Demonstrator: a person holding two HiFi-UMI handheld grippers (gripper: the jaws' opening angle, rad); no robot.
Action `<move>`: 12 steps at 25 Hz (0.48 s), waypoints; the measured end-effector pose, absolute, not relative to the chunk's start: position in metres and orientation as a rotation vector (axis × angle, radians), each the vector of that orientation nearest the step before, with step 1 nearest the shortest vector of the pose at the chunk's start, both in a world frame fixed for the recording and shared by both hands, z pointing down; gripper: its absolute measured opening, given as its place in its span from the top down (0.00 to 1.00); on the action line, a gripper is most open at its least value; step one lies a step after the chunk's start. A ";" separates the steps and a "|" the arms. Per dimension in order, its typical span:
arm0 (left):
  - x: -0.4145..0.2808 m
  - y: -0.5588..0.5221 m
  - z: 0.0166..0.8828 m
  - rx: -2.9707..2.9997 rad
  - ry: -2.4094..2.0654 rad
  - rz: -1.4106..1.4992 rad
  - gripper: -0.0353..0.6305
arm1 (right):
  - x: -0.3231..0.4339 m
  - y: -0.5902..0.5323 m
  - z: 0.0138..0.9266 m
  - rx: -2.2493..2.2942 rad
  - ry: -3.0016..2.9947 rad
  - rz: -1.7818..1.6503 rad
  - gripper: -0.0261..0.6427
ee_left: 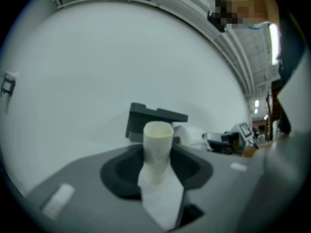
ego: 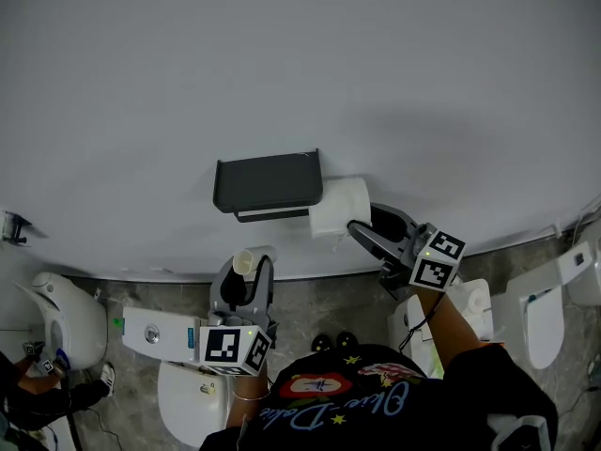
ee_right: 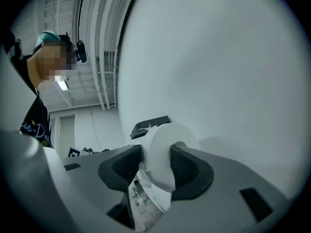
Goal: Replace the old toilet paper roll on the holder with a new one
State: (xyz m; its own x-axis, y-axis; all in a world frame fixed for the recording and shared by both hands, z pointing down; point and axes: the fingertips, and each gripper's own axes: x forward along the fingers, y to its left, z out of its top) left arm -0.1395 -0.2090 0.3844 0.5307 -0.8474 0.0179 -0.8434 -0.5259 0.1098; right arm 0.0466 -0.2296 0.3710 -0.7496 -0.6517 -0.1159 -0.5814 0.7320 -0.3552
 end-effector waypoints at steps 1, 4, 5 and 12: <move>-0.143 -0.209 0.385 2.649 -1.482 -0.059 0.70 | 0.040 -0.230 0.371 -0.961 2.715 -0.439 0.67; -0.146 -0.206 0.386 2.636 -1.506 -0.057 0.70 | 0.026 -0.231 0.372 -0.911 2.749 -0.445 0.67; -0.147 -0.205 0.386 2.633 -1.513 -0.056 0.70 | 0.022 -0.230 0.372 -0.893 2.755 -0.451 0.67; -0.156 -0.203 0.387 2.600 -1.555 -0.062 0.70 | -0.015 -0.232 0.371 -0.778 2.816 -0.471 0.68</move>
State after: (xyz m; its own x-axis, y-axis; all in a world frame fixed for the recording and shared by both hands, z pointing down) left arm -0.1561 -0.2026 0.3869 0.4739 -0.8803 0.0217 -0.8757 -0.4686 0.1163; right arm -0.0153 -0.2316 0.3711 -0.8463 -0.5251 -0.0895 -0.4675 0.8127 -0.3479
